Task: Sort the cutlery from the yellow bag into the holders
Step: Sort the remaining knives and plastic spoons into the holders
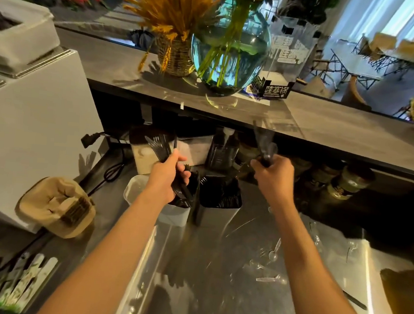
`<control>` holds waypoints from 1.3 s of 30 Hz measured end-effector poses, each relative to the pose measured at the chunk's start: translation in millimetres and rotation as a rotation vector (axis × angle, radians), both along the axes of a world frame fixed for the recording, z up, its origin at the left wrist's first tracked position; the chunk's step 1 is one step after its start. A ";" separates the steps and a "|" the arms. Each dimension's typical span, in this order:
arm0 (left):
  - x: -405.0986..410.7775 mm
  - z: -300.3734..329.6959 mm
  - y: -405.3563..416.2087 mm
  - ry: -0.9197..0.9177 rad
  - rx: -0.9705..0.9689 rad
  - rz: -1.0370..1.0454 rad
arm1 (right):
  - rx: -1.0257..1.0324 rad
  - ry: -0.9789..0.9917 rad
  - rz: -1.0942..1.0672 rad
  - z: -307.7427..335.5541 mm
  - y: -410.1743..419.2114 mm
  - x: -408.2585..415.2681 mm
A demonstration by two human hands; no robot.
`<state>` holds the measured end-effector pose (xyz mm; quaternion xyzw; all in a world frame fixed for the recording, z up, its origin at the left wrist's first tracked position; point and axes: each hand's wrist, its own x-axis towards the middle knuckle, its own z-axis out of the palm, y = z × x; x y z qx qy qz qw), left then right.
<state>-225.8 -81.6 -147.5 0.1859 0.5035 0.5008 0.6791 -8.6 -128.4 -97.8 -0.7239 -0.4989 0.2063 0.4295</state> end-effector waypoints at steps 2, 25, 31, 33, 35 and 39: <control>1.5 0.0 -0.2 -0.007 0.016 -0.034 | -0.060 -0.156 0.102 -9.9 8.8 -9.4; 9.2 24.7 -5.8 0.105 0.228 -0.221 | -0.361 0.873 0.545 -19.5 -3.0 -54.3; 1.4 28.6 -7.6 0.253 0.246 -0.271 | -0.363 0.712 0.536 -21.0 -12.0 -58.5; -3.1 25.6 -8.2 0.219 0.267 -0.278 | -0.367 0.626 0.582 -21.4 -12.9 -61.6; -8.0 20.9 -6.8 0.141 0.268 -0.331 | -0.380 0.631 0.650 -21.6 -13.0 -66.7; -17.5 18.9 -6.4 0.156 0.268 -0.425 | -0.506 0.859 0.792 -21.6 -9.2 -71.3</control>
